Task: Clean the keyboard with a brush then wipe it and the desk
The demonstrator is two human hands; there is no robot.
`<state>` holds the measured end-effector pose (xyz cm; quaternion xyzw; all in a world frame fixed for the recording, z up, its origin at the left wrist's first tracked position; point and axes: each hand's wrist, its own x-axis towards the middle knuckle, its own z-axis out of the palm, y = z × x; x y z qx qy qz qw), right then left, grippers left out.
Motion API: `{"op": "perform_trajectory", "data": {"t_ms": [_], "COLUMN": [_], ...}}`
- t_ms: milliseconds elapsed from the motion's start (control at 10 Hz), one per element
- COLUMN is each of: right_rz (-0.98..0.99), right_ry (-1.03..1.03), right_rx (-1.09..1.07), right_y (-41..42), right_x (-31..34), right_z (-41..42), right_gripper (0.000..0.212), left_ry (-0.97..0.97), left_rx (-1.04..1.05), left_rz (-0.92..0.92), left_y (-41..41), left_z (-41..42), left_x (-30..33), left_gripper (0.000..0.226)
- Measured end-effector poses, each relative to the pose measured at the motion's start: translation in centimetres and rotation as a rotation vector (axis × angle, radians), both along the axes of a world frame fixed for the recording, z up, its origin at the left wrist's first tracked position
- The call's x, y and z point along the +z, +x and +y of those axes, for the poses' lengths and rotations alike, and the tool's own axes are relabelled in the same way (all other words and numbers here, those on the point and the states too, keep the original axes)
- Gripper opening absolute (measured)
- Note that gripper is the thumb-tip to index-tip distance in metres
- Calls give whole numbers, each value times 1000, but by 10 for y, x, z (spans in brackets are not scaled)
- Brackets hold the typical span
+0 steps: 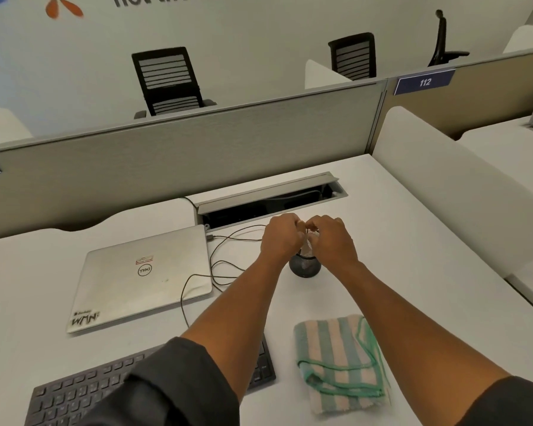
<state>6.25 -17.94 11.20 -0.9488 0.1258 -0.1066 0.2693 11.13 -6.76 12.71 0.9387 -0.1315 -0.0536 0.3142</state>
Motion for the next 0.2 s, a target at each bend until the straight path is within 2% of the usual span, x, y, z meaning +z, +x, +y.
{"op": "perform_trajectory", "data": {"t_ms": [100,200], "right_rz": [-72,-142], "right_ry": [-31,-42], "right_rx": [-77,-133], "right_y": [-4,-6], "right_x": [0,-3], "right_z": [0,2], "right_gripper": [29,28], "left_ry": [-85,-111], "left_rx": [53,94], "left_rz": [28,39], "left_y": [1,1], "left_z": [5,15], "left_x": [2,-1], "left_gripper": [21,44]}}
